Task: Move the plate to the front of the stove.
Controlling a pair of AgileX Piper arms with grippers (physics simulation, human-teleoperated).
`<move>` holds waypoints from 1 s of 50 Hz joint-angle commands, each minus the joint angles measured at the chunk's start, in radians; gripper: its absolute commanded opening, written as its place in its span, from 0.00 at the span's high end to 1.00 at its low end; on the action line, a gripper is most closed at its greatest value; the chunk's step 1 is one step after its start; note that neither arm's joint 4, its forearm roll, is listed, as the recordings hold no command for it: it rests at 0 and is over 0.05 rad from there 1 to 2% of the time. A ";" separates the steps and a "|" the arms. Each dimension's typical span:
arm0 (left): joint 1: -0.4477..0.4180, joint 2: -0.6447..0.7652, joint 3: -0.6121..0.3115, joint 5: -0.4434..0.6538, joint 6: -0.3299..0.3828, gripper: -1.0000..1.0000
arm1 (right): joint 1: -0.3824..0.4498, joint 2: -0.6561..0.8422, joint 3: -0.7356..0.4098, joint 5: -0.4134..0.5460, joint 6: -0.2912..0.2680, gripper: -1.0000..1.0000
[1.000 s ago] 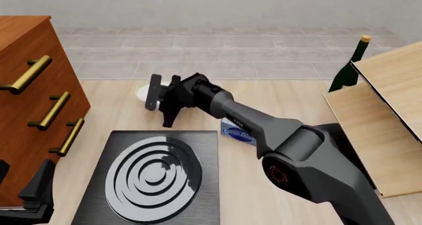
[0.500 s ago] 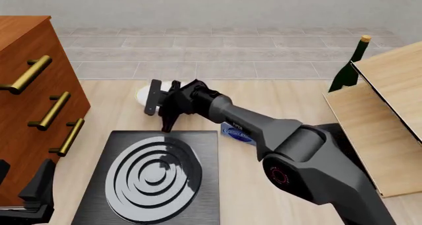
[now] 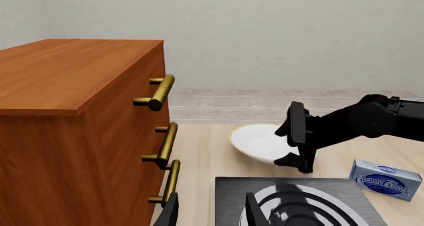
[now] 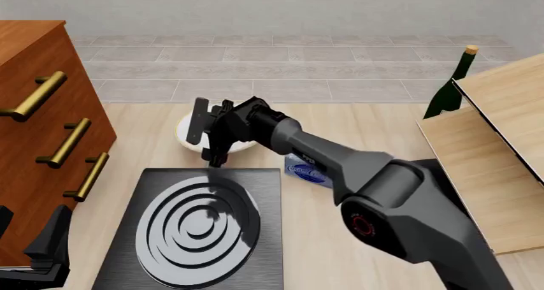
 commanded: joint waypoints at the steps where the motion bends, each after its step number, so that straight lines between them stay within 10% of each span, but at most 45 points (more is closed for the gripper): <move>1: 0.002 -0.009 0.000 0.010 0.000 0.00 | -0.018 -0.126 0.040 0.070 -0.043 0.00; 34: 0.002 -0.009 -0.003 0.012 0.000 0.00 | -0.021 -0.252 0.144 0.051 -0.096 0.00; 50: 0.002 -0.009 -0.003 0.012 0.000 0.00 | -0.009 -0.451 0.412 -0.124 -0.157 0.00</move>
